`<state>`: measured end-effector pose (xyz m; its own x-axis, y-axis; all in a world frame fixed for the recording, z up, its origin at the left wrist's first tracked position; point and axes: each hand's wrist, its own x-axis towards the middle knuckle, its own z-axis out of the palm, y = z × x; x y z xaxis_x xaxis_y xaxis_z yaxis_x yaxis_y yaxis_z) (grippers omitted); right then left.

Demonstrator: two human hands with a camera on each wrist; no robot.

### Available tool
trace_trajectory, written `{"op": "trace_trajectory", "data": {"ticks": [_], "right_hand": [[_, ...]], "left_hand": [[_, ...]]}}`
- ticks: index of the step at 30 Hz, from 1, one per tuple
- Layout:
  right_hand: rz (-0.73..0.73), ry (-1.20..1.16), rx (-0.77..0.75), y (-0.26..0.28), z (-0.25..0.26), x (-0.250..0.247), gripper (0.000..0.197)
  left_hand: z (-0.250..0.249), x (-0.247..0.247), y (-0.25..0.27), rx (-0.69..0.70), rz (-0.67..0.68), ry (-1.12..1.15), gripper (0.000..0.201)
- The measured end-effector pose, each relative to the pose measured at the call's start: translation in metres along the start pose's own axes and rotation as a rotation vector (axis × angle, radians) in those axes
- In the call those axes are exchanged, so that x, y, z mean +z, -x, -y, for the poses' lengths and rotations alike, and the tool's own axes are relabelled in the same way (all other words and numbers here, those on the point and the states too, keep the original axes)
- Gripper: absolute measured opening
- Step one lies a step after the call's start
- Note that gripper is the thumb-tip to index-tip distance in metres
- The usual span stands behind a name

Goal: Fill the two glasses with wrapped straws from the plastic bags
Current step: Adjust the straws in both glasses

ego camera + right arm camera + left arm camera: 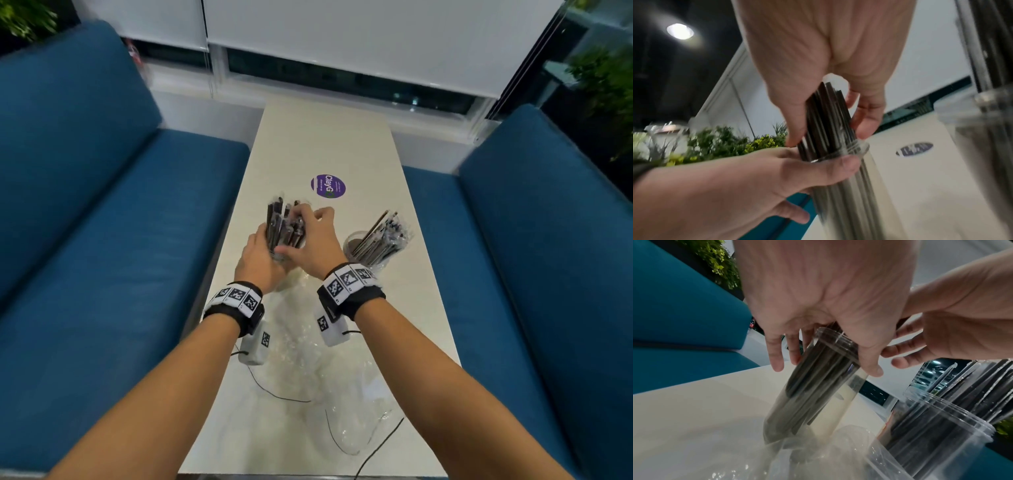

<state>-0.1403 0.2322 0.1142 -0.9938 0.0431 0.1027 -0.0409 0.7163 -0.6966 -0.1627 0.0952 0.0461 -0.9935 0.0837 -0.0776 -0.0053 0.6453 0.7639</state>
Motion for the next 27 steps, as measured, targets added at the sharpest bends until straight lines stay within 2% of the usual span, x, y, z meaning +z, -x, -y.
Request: {"op": "trace_trajectory", "data": {"ticks": [2,5,6,8,10,12,14,16,18,21,23,25,27], "right_hand": [[-0.055,0.187,-0.049,0.000,0.004,-0.002,0.078],[-0.258,0.292,-0.158,-0.011,0.018,-0.014,0.079],[-0.247,0.305,-0.182,-0.017,0.021,-0.015,0.081],[-0.097,0.365,-0.194,-0.027,0.025,-0.013,0.082],[0.072,0.360,-0.192,-0.035,0.022,-0.008,0.068],[0.125,0.248,-0.228,-0.039,0.018,-0.005,0.041],[0.039,0.163,-0.246,-0.041,0.014,-0.003,0.023],[-0.101,0.111,-0.231,-0.037,0.011,-0.001,0.018],[-0.143,0.151,-0.189,-0.033,0.007,0.001,0.025],[-0.052,0.326,-0.152,-0.028,0.006,0.002,0.054],[-0.077,0.325,-0.162,-0.028,0.009,-0.003,0.068],[-0.117,0.315,-0.184,-0.032,0.015,-0.007,0.071],[-0.080,0.312,-0.193,-0.038,0.021,-0.008,0.065]], "left_hand": [[0.002,0.000,-0.001,-0.001,0.022,-0.028,0.095],[0.002,0.002,-0.002,-0.003,0.020,-0.023,0.097],[0.001,0.002,-0.002,-0.005,0.019,-0.022,0.098],[0.001,0.002,-0.003,-0.024,0.026,-0.018,0.103],[0.001,0.002,-0.004,-0.030,0.033,-0.011,0.105],[0.001,0.001,-0.005,-0.032,0.042,-0.007,0.109],[0.000,0.001,-0.006,-0.040,0.047,-0.025,0.115],[0.000,0.002,-0.007,-0.043,0.043,-0.031,0.118],[0.000,0.003,-0.007,-0.039,0.037,-0.031,0.118],[0.002,0.004,-0.008,-0.039,0.034,-0.020,0.111],[0.003,0.004,-0.009,-0.039,0.035,-0.013,0.106],[0.002,0.004,-0.008,-0.051,0.041,-0.026,0.109],[0.001,0.003,-0.008,-0.066,0.045,-0.052,0.114]]}}
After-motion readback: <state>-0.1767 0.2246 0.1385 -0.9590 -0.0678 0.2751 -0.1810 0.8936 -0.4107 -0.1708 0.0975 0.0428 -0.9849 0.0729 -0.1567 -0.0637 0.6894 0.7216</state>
